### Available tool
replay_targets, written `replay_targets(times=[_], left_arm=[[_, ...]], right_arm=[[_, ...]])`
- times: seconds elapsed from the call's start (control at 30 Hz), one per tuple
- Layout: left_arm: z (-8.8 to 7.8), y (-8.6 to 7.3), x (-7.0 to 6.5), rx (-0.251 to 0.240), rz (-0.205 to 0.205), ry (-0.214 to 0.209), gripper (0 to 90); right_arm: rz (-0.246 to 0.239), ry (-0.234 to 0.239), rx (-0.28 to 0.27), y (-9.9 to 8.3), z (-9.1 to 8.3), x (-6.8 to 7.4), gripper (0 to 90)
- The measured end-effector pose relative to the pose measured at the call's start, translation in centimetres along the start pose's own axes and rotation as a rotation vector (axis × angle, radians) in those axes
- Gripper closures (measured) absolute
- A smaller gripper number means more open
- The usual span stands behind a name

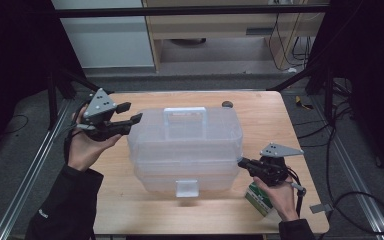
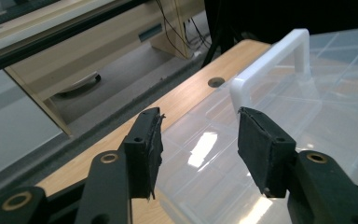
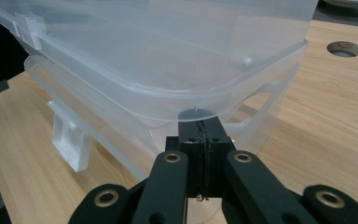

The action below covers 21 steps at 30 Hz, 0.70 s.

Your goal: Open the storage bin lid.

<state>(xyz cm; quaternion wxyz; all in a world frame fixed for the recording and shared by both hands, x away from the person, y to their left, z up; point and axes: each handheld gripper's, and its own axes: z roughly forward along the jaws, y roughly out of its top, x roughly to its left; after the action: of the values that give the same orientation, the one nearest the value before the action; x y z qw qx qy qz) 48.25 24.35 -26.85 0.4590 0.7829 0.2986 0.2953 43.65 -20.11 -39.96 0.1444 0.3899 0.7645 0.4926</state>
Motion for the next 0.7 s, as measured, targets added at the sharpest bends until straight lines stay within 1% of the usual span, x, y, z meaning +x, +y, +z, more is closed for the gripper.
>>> replay_targets(times=[0.2, 0.27, 0.3, 0.33, 0.4, 0.47, 0.5, 0.6, 0.7], left_arm=[[-1.1, -2.4, 1.0, -0.007, -0.063, 0.05, 53.4], [-1.5, -3.1, 1.2, -0.023, -0.082, 0.08, 54.9], [-1.7, -3.5, 1.3, -0.043, -0.087, 0.089, 55.2], [-1.9, -3.9, 1.3, -0.042, -0.113, 0.096, 56.0], [-2.4, -4.6, 1.3, -0.054, -0.131, 0.123, 57.2], [-2.8, -5.7, 1.2, -0.073, -0.164, 0.144, 60.1], [-2.9, -6.1, 1.1, -0.079, -0.172, 0.145, 61.8], [-3.0, -7.8, 0.8, -0.066, -0.201, 0.161, 66.3], [-2.8, -9.6, 0.6, -0.052, -0.236, 0.158, 67.9]], right_arm=[[-0.002, -0.002, 0.004, 0.0, 0.0, 0.0, 88.9], [-0.002, -0.005, 0.005, 0.0, 0.0, 0.0, 88.9], [-0.001, -0.005, 0.007, 0.0, 0.0, 0.0, 88.9], [-0.002, -0.006, 0.007, 0.0, 0.0, 0.0, 88.9], [0.001, 0.0, 0.009, 0.0, 0.0, 0.0, 88.8], [0.002, -0.001, 0.011, 0.0, 0.0, 0.0, 88.9], [-0.003, -0.005, 0.011, 0.0, 0.0, 0.0, 89.1], [-0.003, -0.007, 0.012, 0.0, 0.0, 0.1, 89.1], [-0.002, -0.005, 0.013, 0.0, 0.0, 0.0, 89.0]])
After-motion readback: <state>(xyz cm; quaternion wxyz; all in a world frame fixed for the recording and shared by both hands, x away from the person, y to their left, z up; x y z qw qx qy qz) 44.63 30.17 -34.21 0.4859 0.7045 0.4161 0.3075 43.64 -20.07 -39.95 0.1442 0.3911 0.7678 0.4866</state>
